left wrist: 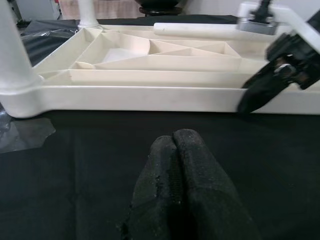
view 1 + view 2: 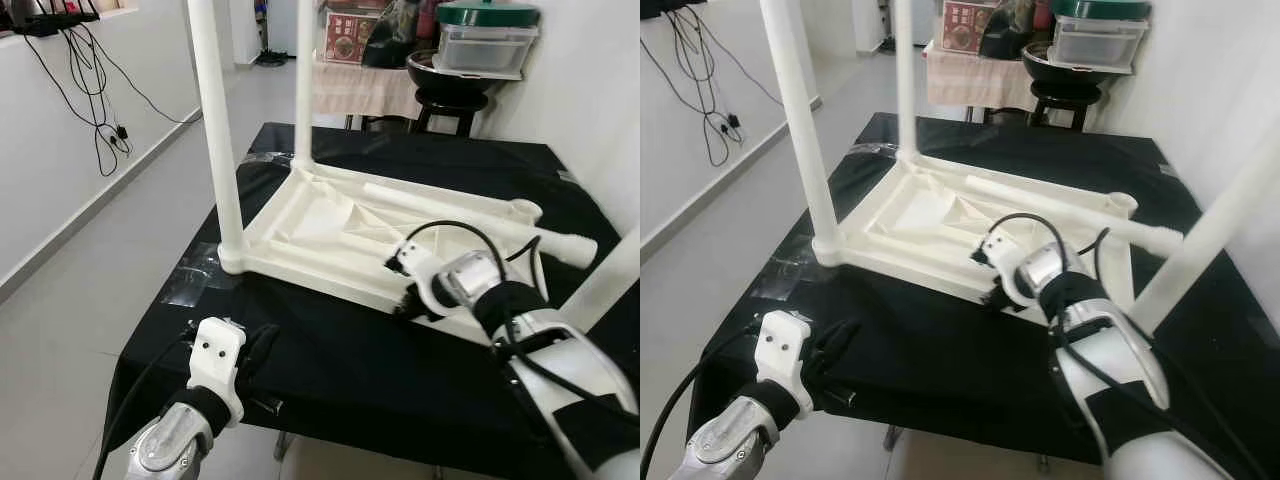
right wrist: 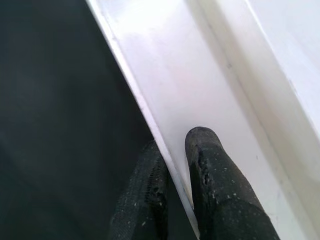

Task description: Building children table

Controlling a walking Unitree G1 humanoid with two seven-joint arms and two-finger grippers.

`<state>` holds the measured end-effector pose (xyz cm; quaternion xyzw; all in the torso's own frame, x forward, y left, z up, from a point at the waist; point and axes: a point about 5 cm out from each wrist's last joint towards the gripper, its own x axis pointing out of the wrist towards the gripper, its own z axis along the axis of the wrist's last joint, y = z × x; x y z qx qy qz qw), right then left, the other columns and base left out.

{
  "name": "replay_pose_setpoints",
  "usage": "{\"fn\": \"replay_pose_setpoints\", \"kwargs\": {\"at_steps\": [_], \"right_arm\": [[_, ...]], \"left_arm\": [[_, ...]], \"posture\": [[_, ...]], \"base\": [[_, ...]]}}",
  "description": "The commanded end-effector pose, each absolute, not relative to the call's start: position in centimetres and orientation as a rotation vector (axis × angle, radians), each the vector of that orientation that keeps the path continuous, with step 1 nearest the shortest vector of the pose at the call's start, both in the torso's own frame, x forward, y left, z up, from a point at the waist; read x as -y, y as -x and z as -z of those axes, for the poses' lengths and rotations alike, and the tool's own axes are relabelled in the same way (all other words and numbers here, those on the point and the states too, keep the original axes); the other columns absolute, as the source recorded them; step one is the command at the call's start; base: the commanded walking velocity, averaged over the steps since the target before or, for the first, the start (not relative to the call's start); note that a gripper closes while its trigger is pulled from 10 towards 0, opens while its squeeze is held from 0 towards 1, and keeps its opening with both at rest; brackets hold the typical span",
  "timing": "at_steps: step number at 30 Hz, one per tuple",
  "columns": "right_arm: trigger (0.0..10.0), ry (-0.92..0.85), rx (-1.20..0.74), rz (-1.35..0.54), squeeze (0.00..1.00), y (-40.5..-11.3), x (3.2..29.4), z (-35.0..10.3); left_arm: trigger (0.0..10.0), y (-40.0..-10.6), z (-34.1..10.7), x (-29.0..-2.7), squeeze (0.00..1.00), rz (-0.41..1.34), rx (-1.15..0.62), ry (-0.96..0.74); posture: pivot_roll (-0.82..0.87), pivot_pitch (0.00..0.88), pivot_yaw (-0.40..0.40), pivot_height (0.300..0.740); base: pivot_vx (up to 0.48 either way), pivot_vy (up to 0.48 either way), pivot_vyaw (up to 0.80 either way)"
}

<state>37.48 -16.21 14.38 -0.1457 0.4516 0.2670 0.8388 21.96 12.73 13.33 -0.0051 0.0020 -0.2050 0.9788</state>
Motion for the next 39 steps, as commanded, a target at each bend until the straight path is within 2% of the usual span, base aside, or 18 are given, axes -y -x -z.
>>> {"fn": "replay_pose_setpoints", "kwargs": {"at_steps": [1,2,5,14,18,27,29,35,39], "right_arm": [[0.0,0.213,-0.999,-0.534,0.00,-36.7,15.9,-12.7],[0.0,0.213,-0.999,-0.534,0.00,-36.7,15.9,-12.7],[0.0,0.150,-0.995,-0.540,0.00,-36.0,12.1,-12.1],[0.0,0.106,-0.960,-0.509,0.00,-35.2,8.1,-11.9],[0.0,0.128,-0.956,-0.513,0.00,-35.0,8.2,-12.3],[0.0,0.132,-0.973,-0.438,0.00,-33.8,11.1,-12.7],[0.0,0.127,-1.002,-0.456,0.00,-32.6,11.8,-12.5],[0.0,0.115,-1.050,-0.505,0.00,-30.5,12.2,-12.3],[0.0,0.109,-1.062,-0.511,0.00,-30.1,12.3,-12.2]], "left_arm": [[10.0,-21.9,-13.6,-12.8,0.00,0.414,-0.001,0.012],[10.0,-21.9,-13.6,-12.8,0.00,0.414,-0.001,0.012],[10.0,-21.9,-13.6,-12.9,0.00,0.414,-0.002,0.010],[10.0,-22.0,-13.5,-12.8,0.00,0.412,-0.001,0.001],[10.0,-22.0,-13.5,-12.7,0.00,0.411,-0.001,-0.001],[10.0,-22.0,-13.4,-12.8,0.00,0.412,-0.003,0.003],[10.0,-21.9,-13.4,-12.9,0.00,0.415,-0.006,0.002],[10.0,-21.9,-13.3,-13.1,0.00,0.422,-0.011,-0.002],[10.0,-21.9,-13.3,-13.1,0.00,0.423,-0.012,-0.003]], "posture": [[-0.07,0.034,-0.054,0.740],[-0.07,0.034,-0.054,0.740],[-0.07,0.032,-0.052,0.740],[-0.06,0.023,-0.056,0.740],[-0.06,0.021,-0.058,0.740],[-0.07,0.020,-0.058,0.740],[-0.07,0.020,-0.047,0.740],[-0.08,0.019,-0.041,0.740],[-0.07,0.019,-0.041,0.740]], "base": [[0.000,0.000,0.00],[0.000,0.000,0.00],[0.000,0.000,0.00],[0.000,0.000,0.00],[0.000,0.000,0.00],[0.000,0.000,0.00],[0.000,0.000,0.00],[0.000,0.000,0.00],[0.000,0.000,0.00]]}}
